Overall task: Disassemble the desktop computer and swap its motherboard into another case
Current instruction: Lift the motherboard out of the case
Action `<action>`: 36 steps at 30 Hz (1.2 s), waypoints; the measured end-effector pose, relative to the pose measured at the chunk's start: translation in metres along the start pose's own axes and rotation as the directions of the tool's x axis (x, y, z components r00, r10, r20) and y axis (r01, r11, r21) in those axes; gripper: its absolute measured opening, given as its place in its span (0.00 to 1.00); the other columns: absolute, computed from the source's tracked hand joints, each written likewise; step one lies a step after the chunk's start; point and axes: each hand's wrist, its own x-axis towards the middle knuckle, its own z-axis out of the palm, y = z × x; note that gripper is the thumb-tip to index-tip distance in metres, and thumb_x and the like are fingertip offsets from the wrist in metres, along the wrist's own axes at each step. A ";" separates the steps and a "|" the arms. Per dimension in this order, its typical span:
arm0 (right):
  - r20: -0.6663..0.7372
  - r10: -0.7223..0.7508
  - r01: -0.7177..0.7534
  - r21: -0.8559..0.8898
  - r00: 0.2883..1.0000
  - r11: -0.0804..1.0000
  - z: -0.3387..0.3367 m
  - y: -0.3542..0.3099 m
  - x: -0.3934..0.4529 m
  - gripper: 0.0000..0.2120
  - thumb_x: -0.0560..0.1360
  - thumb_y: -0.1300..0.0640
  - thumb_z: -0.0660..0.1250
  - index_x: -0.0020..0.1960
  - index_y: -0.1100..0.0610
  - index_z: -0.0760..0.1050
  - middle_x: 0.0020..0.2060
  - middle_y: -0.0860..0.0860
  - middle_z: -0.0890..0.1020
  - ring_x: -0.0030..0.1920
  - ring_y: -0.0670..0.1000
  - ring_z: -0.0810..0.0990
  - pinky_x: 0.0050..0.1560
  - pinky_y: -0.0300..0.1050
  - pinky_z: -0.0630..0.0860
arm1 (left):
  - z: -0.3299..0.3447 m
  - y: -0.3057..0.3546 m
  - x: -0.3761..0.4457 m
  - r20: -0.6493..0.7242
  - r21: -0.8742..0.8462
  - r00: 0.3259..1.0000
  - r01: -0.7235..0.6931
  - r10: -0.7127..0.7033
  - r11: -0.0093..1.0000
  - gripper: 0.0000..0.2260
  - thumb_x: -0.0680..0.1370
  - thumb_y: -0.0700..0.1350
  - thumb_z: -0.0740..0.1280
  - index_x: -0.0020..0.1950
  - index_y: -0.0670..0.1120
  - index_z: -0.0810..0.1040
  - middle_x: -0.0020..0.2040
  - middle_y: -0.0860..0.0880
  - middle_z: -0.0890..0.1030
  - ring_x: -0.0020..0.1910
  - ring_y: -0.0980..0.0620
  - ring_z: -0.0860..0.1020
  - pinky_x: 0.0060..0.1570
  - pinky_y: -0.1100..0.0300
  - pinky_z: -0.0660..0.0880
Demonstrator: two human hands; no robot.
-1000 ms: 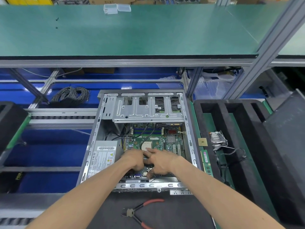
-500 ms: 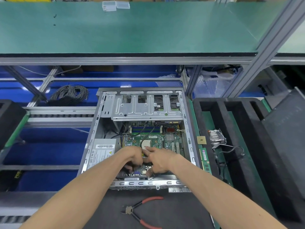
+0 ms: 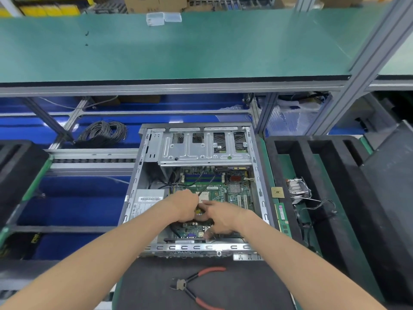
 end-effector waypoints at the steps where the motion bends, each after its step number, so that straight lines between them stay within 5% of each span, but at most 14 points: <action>1: -0.022 -0.017 0.017 0.042 1.000 0.999 -0.002 -0.001 -0.004 0.31 0.77 0.39 0.67 0.78 0.43 0.64 0.81 0.47 0.50 0.80 0.53 0.51 0.75 0.60 0.62 | -0.001 -0.002 -0.002 -0.034 -0.004 0.999 0.001 -0.001 1.000 0.08 0.79 0.48 0.66 0.48 0.44 0.72 0.45 0.43 0.77 0.42 0.43 0.75 0.38 0.54 0.71; 5: -0.166 -0.018 0.058 0.243 0.986 0.968 -0.008 -0.003 -0.019 0.13 0.78 0.50 0.70 0.63 0.49 0.82 0.76 0.51 0.68 0.74 0.57 0.66 0.74 0.52 0.65 | -0.006 -0.004 -0.010 -0.057 -0.079 0.998 -0.029 0.025 0.996 0.08 0.78 0.46 0.65 0.40 0.44 0.75 0.37 0.46 0.76 0.41 0.44 0.79 0.39 0.53 0.78; 9: -0.201 0.076 -0.010 0.310 0.977 0.951 -0.011 0.000 -0.037 0.07 0.76 0.57 0.74 0.52 0.55 0.87 0.52 0.50 0.86 0.52 0.51 0.80 0.63 0.47 0.76 | -0.010 0.000 -0.012 -0.083 -0.216 0.995 -0.063 0.046 0.974 0.10 0.79 0.46 0.63 0.41 0.46 0.82 0.36 0.46 0.82 0.38 0.47 0.80 0.45 0.54 0.80; 12: -0.095 0.127 -0.085 0.361 0.987 0.929 -0.011 0.001 -0.048 0.06 0.72 0.63 0.77 0.49 0.61 0.86 0.46 0.55 0.87 0.45 0.52 0.84 0.57 0.49 0.81 | -0.010 0.000 -0.013 -0.031 -0.265 0.998 -0.057 0.050 0.963 0.13 0.80 0.44 0.66 0.34 0.49 0.77 0.29 0.51 0.79 0.27 0.54 0.78 0.37 0.58 0.79; 15: -0.018 0.153 -0.138 0.335 0.988 0.932 -0.015 -0.006 -0.051 0.07 0.72 0.66 0.76 0.49 0.65 0.85 0.47 0.56 0.87 0.47 0.53 0.84 0.54 0.52 0.82 | -0.002 0.004 -0.017 0.151 -0.412 0.983 -0.031 0.102 0.910 0.10 0.80 0.39 0.67 0.38 0.43 0.79 0.33 0.46 0.82 0.24 0.55 0.77 0.29 0.63 0.77; 17: 0.027 0.147 -0.148 0.287 0.989 0.946 -0.019 -0.009 -0.052 0.03 0.73 0.67 0.71 0.44 0.67 0.83 0.42 0.56 0.86 0.39 0.53 0.83 0.42 0.48 0.83 | 0.000 0.009 -0.022 0.207 -0.444 0.968 -0.038 0.144 0.895 0.09 0.79 0.35 0.66 0.40 0.41 0.80 0.41 0.44 0.83 0.30 0.54 0.79 0.35 0.61 0.79; 20: 0.076 0.164 -0.178 0.237 0.984 0.955 -0.022 -0.011 -0.052 0.10 0.71 0.68 0.62 0.32 0.61 0.71 0.28 0.55 0.73 0.29 0.52 0.70 0.31 0.47 0.72 | 0.001 0.009 -0.025 0.236 -0.356 0.955 -0.088 0.181 0.930 0.13 0.76 0.33 0.64 0.50 0.45 0.85 0.46 0.56 0.82 0.45 0.56 0.78 0.55 0.56 0.76; 25: -0.036 0.242 -0.231 0.189 0.970 0.954 -0.010 -0.008 -0.047 0.18 0.78 0.61 0.68 0.33 0.57 0.65 0.31 0.53 0.69 0.30 0.51 0.70 0.43 0.52 0.78 | 0.009 0.008 -0.020 0.150 -0.319 0.983 -0.055 0.108 0.946 0.13 0.73 0.30 0.66 0.45 0.45 0.85 0.37 0.58 0.80 0.42 0.59 0.78 0.50 0.59 0.79; 27: -0.112 0.279 -0.253 0.200 0.954 0.946 -0.005 -0.006 -0.041 0.15 0.79 0.62 0.63 0.35 0.57 0.64 0.34 0.53 0.68 0.33 0.52 0.71 0.39 0.48 0.75 | 0.011 0.008 -0.017 0.103 -0.281 0.993 -0.027 0.058 0.959 0.10 0.73 0.32 0.68 0.46 0.46 0.81 0.47 0.51 0.83 0.49 0.53 0.77 0.51 0.60 0.75; 31: -0.226 0.223 -0.205 0.098 0.948 0.974 -0.006 -0.012 -0.037 0.06 0.73 0.58 0.68 0.47 0.60 0.73 0.41 0.55 0.76 0.40 0.56 0.78 0.41 0.50 0.79 | 0.014 0.009 -0.013 0.078 -0.161 0.996 0.059 -0.047 0.985 0.14 0.72 0.37 0.71 0.56 0.48 0.75 0.65 0.40 0.69 0.69 0.38 0.61 0.71 0.46 0.63; 34: -0.183 0.134 -0.150 -0.079 0.974 0.985 0.000 -0.019 -0.028 0.17 0.73 0.54 0.72 0.58 0.61 0.75 0.52 0.57 0.77 0.51 0.59 0.80 0.51 0.56 0.77 | 0.019 0.012 -0.014 0.100 -0.124 0.993 0.067 -0.054 0.990 0.10 0.74 0.38 0.70 0.54 0.42 0.79 0.55 0.42 0.76 0.56 0.44 0.74 0.58 0.51 0.76; 36: -0.148 0.098 -0.122 -0.159 0.984 0.980 0.000 -0.022 -0.023 0.16 0.75 0.55 0.72 0.58 0.62 0.75 0.50 0.57 0.77 0.48 0.59 0.80 0.47 0.55 0.76 | 0.023 0.014 -0.016 0.079 -0.090 0.994 0.079 -0.072 0.993 0.09 0.75 0.40 0.69 0.54 0.40 0.78 0.50 0.43 0.77 0.49 0.45 0.77 0.47 0.54 0.77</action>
